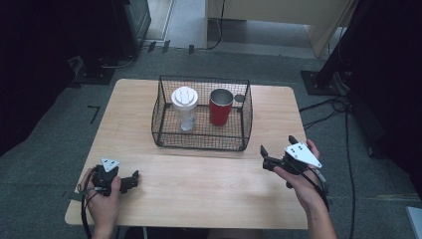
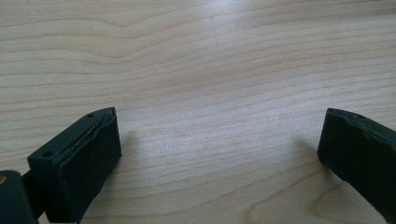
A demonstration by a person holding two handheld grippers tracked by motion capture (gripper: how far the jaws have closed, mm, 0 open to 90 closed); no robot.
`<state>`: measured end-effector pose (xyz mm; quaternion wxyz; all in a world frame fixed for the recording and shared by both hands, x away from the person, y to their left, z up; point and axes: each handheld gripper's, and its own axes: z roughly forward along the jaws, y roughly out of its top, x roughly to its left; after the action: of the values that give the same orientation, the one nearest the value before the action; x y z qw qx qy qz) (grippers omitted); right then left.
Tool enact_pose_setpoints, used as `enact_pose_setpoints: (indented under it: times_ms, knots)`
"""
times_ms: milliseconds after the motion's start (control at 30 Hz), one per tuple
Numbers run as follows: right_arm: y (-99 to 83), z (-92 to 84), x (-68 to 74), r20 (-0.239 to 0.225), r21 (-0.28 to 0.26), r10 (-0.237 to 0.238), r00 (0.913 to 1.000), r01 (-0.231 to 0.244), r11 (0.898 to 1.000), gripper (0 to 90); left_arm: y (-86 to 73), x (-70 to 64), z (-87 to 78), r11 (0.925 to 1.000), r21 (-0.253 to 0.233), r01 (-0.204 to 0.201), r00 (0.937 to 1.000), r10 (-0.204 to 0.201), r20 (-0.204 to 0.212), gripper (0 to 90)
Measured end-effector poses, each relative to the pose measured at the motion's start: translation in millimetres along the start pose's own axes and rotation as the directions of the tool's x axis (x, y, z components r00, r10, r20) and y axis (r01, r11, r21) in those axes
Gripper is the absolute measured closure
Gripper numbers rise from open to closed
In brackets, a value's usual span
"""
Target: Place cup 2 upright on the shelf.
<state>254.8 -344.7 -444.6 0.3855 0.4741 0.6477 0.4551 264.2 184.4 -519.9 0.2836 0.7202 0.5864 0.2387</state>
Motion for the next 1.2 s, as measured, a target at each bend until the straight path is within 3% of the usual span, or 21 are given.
enact_pose_setpoints:
  times_ms: [400, 667, 800, 867, 1067, 1167, 1200]
  knots:
    - [-51.4, -14.9, -31.4, 0.079, 0.075, 0.048, 0.9957, -0.054, 0.996, 0.0, -0.1, -0.1, 0.1, 1.0, -0.001, 0.001, 1.0, -0.001, 0.0, 0.1]
    - [-82.1, -23.4, -44.9, 0.102, 0.155, 0.045, 0.9938, -0.06, 0.986, 0.0, -0.1, 0.0, 0.0, 1.0, 0.0, -0.001, 1.0, 0.001, -0.001, 0.1]
    - [-92.6, -30.1, -52.2, 0.112, 0.205, 0.054, 0.9923, -0.076, 0.976, 0.0, -0.1, 0.0, 0.0, 1.0, 0.0, -0.001, 1.0, 0.001, -0.001, 0.1]
    - [-94.2, -35.1, -55.1, 0.112, 0.205, 0.064, 0.9916, -0.087, 0.975, 0.0, -0.1, 0.0, 0.0, 1.0, 0.0, -0.001, 1.0, 0.001, -0.001, 0.1]
    - [-100.0, -42.5, -57.2, 0.121, 0.336, 0.005, 0.9926, -0.045, 0.941, 2.0, -0.1, 0.0, 0.0, 1.0, 0.0, -0.001, 1.0, 0.001, -0.001, 0.1]
    - [-102.6, -43.0, -55.9, 0.097, 0.409, -0.022, 0.995, -0.02, 0.912, 5.4, -0.2, 0.0, 0.0, 1.0, 0.0, -0.001, 1.0, 0.001, -0.001, 0.1]
    - [-102.6, -43.3, -55.5, 0.087, 0.41, -0.014, 0.9961, -0.024, 0.912, 5.7, -0.2, -0.1, 0.0, 1.0, 0.0, -0.001, 1.0, 0.001, 0.0, 0.1]
